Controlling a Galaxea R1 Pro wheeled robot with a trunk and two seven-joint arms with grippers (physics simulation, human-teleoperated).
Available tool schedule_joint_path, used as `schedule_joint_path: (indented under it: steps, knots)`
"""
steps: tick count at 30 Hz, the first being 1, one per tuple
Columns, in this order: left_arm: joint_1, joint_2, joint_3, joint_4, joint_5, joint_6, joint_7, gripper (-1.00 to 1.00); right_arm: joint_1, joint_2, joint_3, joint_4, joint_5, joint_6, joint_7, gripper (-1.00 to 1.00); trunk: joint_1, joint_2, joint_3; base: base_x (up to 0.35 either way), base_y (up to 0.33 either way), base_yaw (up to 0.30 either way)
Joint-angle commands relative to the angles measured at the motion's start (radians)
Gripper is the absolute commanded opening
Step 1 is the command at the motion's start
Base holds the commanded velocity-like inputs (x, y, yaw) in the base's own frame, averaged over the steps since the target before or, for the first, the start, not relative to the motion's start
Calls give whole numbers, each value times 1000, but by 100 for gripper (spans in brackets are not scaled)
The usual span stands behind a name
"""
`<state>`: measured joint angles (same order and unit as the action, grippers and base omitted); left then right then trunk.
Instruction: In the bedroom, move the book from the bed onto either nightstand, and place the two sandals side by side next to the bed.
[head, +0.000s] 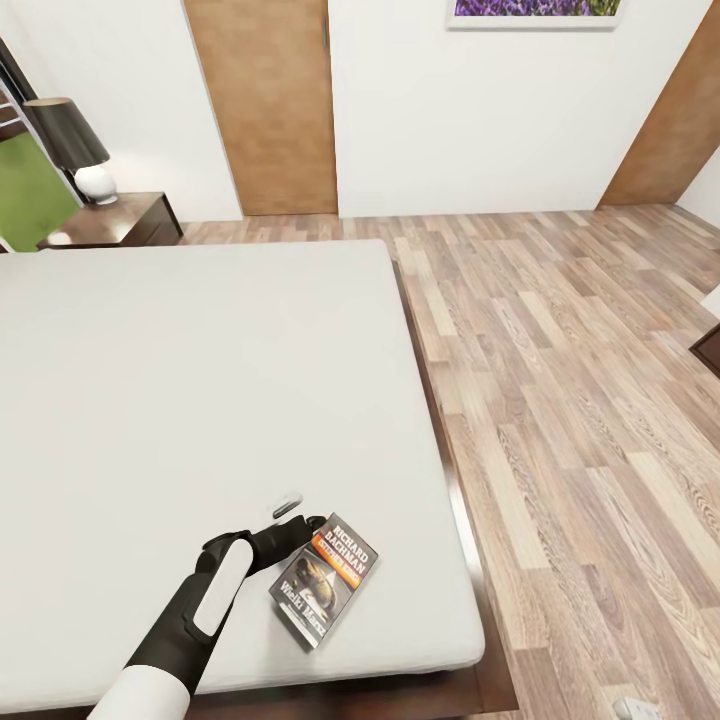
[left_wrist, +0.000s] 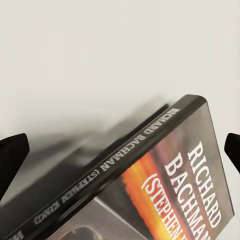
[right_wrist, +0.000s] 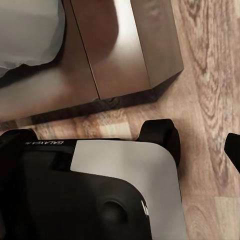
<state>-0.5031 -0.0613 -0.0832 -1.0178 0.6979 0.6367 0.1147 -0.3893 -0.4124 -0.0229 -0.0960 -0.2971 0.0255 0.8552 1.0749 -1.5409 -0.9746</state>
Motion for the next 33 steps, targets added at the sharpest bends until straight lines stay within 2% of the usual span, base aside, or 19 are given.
schedule_joint_path:
  steps: [1, 14, 22, 33]
  knots:
    - [0, 0, -1, -1, 14, 1, 8, 100, 0, 0, -2, 0, -2, 3, 4, 100, 0, 0, -1, 0, 0, 0]
    - [0, 0, -1, -1, 13, 1, 8, 100, 0, 0, -2, 1, -2, 3, 4, 100, 0, 0, -1, -5, 0, 0]
    - [0, 0, -1, -1, 13, 1, 8, 100, 0, 0, -2, 0, -2, 3, 4, 100, 0, 0, -1, -214, 0, 0]
    - [0, 0, -1, -1, 13, 1, 8, 100, 0, 0, -2, 0, -2, 2, 4, 100, 0, 0, -1, -32, 0, 0]
